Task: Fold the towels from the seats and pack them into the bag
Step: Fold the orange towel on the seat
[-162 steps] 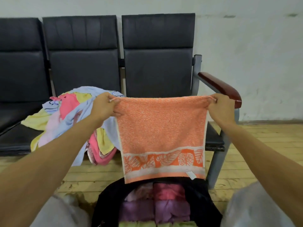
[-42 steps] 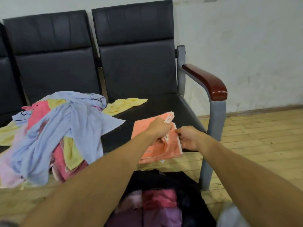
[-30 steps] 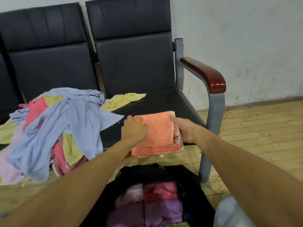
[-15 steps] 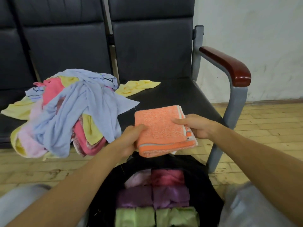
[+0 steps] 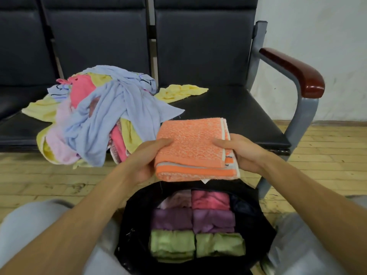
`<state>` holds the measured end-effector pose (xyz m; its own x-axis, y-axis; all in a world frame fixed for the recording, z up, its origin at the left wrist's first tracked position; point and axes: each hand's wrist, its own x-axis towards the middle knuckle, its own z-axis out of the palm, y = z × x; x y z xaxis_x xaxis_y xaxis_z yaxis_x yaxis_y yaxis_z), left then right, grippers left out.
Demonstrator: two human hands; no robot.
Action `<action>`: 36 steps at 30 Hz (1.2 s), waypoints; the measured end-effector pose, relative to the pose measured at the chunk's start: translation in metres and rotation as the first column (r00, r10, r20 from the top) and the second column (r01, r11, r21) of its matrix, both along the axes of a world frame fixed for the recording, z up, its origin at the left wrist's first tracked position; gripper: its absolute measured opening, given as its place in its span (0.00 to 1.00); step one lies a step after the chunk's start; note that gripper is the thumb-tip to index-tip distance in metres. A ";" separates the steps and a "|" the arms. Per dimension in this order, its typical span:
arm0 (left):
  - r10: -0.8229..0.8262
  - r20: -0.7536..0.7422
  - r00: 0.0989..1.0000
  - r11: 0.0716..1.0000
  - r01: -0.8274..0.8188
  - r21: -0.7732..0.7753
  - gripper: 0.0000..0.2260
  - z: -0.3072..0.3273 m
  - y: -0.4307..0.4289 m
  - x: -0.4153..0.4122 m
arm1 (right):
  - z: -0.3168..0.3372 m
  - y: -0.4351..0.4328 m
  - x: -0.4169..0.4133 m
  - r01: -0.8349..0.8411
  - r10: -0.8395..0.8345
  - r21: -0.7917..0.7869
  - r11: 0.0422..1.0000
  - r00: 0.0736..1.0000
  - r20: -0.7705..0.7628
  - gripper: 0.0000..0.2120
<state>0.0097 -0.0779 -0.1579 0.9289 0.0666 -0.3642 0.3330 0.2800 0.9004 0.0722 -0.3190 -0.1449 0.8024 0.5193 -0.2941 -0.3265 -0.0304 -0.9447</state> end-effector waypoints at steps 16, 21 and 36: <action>-0.106 0.113 0.988 0.976 0.125 -0.178 0.17 -0.019 -0.008 0.001 | -0.009 -0.027 -0.001 0.017 -0.012 0.208 0.978 1.000 -0.023 0.15; -0.156 0.004 0.988 0.969 0.154 -0.194 0.17 -0.020 -0.008 -0.001 | -0.013 -0.029 -0.001 -0.004 0.017 0.153 0.988 0.996 -0.087 0.23; -0.125 -0.089 0.988 0.986 0.134 0.099 0.14 -0.066 -0.023 0.011 | -0.048 -0.029 0.009 0.007 -0.056 -0.270 0.963 0.983 -0.173 0.15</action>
